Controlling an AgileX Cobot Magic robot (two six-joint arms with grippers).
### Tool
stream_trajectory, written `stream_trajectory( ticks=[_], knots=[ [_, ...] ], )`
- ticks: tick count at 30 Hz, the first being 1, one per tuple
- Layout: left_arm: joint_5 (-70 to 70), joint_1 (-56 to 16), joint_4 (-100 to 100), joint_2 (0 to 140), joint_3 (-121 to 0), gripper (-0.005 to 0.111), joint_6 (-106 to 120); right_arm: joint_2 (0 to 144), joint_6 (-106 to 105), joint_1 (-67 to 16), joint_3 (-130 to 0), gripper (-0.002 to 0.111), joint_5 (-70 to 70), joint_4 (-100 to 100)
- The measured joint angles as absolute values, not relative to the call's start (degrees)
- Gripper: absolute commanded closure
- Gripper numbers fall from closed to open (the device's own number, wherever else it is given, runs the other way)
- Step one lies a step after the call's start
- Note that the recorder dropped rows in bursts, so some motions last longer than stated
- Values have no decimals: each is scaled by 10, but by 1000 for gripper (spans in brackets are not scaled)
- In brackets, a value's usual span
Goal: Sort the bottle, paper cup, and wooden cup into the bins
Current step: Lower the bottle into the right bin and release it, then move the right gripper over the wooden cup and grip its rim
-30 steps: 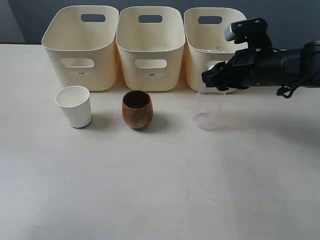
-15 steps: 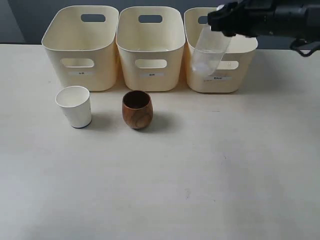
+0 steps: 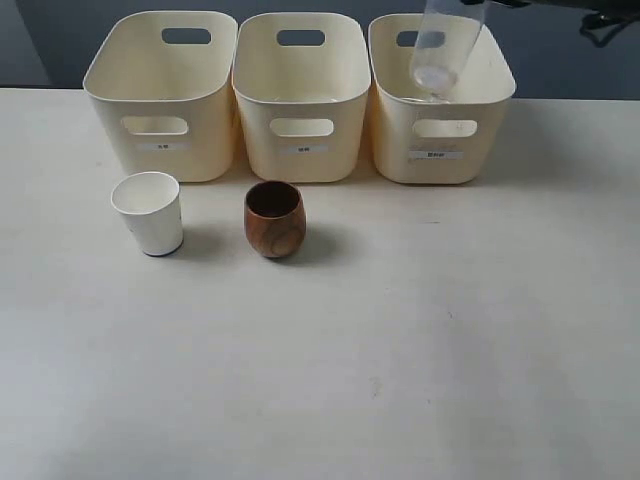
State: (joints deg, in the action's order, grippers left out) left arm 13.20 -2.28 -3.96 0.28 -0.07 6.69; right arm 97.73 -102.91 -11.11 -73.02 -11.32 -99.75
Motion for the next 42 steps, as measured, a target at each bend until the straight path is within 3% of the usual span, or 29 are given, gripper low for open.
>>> stream_trajectory(
  ticks=[2,5,7,9,24,42],
  knots=[
    [132,-23,-40,3,-1,107,67,994,-1029,-111,-739,96,-108,-997],
    [132,-23,-40,3,-1,107,67,1017,-1029,-111,-744,71,-106,-997],
    [132,-23,-40,3,-1,107,67,1031,-1029,-111,-745,48,-106,-997],
    [132,-23,-40,3,-1,107,67,1041,-1029,-111,-746,34,-105,-997],
    [132,-23,-40,3,-1,107,67,1046,-939,-111,-747,35,-130,-997],
    [132,-23,-40,3,-1,107,67,1046,-734,-112,-749,35,-515,-798]
  ],
)
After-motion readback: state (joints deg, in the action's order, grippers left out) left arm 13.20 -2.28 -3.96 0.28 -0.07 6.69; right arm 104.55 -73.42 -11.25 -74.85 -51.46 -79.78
